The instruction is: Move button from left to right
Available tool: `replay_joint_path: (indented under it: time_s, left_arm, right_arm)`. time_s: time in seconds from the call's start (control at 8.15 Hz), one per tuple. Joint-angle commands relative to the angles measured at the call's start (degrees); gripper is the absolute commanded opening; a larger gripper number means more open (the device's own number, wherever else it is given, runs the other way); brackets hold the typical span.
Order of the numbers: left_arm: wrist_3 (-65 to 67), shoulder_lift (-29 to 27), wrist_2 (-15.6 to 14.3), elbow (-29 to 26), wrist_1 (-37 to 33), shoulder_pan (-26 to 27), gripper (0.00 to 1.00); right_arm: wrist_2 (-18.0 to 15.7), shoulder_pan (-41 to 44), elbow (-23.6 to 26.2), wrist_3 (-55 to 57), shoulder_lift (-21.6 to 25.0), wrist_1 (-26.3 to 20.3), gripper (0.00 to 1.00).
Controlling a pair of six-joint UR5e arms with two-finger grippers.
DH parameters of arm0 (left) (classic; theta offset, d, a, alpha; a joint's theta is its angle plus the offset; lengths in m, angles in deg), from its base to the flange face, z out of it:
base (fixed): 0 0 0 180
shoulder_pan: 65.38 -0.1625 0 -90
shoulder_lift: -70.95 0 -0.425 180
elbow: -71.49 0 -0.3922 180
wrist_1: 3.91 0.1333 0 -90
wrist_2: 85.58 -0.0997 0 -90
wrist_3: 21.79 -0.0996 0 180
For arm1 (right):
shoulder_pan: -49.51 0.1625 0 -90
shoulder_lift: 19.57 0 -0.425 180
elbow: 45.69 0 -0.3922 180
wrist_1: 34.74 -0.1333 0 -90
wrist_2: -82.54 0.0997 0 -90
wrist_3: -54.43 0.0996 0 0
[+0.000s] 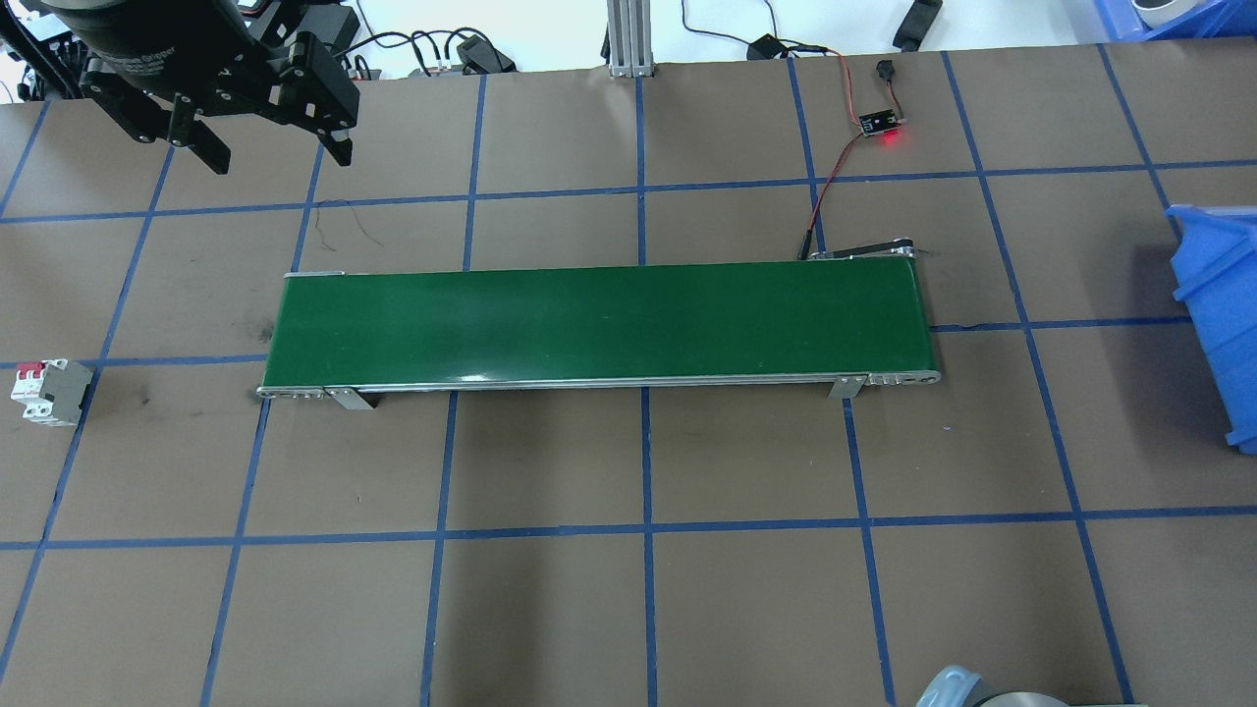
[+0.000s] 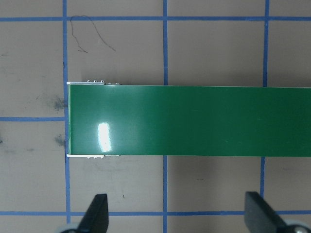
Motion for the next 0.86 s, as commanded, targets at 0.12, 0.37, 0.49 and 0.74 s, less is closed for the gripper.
replay_joint_path:
  time_s: [0.12, 0.37, 0.49, 0.74]
  left_arm:
    - [-0.1, 0.1, 0.0, 0.0, 0.0, -0.1, 1.00]
    - [-0.1, 0.1, 0.0, 0.0, 0.0, 0.0, 1.00]
    - [-0.1, 0.1, 0.0, 0.0, 0.0, 0.0, 1.00]
    - [-0.1, 0.1, 0.0, 0.0, 0.0, 0.0, 1.00]
  right_arm:
    - [-0.2, 16.1, -0.5, 32.2, 7.7, -6.8, 1.00]
    - [-0.3, 27.0, -1.1, 51.3, 8.5, -10.1, 1.00]
    - [-0.5, 31.7, -1.2, 58.4, 8.8, -10.2, 1.00]
    - [-1.5, 39.9, -1.2, 72.2, 8.8, -11.4, 1.00]
